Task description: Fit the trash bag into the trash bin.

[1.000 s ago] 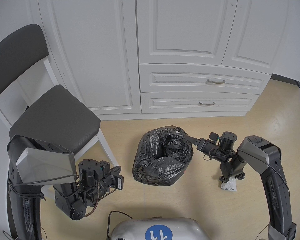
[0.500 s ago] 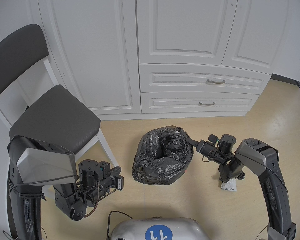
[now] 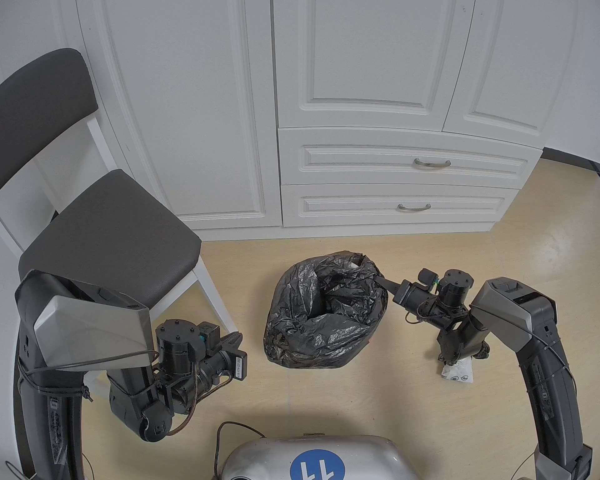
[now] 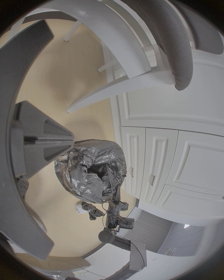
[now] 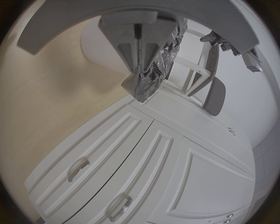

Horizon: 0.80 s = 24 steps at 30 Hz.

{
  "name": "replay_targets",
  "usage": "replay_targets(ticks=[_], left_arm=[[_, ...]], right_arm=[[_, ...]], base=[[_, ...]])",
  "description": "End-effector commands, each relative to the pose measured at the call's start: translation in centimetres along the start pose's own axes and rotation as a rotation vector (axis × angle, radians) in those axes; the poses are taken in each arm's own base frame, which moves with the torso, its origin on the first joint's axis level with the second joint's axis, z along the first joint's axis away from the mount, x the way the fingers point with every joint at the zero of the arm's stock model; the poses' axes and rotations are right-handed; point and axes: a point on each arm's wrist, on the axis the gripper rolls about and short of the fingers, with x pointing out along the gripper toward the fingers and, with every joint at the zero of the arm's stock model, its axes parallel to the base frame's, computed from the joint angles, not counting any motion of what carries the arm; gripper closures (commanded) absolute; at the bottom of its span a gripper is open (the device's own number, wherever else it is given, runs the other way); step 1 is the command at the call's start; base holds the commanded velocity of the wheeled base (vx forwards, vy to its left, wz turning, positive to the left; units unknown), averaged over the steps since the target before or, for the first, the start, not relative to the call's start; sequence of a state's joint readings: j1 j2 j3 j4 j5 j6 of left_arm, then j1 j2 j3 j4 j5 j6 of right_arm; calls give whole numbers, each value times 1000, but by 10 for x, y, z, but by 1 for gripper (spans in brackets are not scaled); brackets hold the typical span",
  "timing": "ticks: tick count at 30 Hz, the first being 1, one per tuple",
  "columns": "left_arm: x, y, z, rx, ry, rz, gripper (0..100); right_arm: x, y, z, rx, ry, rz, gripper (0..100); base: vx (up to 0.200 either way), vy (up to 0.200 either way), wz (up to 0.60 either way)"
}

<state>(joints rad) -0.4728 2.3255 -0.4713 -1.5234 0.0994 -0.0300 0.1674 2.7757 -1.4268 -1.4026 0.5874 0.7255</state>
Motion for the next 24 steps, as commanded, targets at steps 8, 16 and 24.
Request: replay_targets(ticks=[8, 16, 24], left_arm=[[0, 0, -1, 7, 0, 1, 100], [-1, 0, 0, 7, 0, 1, 100], [0, 0, -1, 7, 2, 1, 100]], right_arm=[[-9, -14, -2, -38, 8, -41, 100], [-9, -19, -9, -67, 50, -69, 100], [-5, -21, -27, -128, 135, -96, 100]], base=[[0, 0, 0], [0, 0, 0], [0, 0, 0]])
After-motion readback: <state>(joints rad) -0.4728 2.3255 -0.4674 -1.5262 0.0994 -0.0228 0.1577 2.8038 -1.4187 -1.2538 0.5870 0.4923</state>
